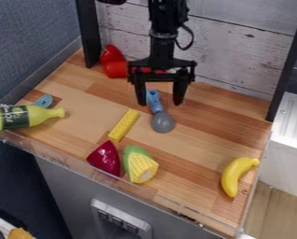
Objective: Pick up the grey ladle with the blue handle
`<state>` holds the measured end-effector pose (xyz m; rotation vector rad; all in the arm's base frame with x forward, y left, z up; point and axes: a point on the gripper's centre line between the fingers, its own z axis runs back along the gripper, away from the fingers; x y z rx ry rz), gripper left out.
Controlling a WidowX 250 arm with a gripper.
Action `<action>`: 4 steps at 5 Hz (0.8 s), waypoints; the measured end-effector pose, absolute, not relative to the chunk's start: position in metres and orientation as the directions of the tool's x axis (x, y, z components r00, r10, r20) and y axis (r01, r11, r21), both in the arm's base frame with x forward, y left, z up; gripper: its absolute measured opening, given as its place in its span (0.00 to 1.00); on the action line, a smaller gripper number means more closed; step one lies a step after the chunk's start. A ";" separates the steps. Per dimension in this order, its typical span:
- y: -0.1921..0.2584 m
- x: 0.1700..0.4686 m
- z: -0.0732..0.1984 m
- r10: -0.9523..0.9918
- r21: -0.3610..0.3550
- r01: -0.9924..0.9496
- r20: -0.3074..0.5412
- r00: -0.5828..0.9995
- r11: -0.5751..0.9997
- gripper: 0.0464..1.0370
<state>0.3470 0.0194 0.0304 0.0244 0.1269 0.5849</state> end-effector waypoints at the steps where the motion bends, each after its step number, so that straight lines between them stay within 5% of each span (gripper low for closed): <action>1: 0.018 0.349 0.017 0.617 0.060 -0.615 -0.115 0.778 0.786 0.96; 2: 0.018 0.357 0.011 0.700 0.057 -0.698 -0.108 0.706 0.714 0.91; 4: 0.020 0.364 0.009 0.774 0.052 -0.773 -0.100 0.625 0.632 0.35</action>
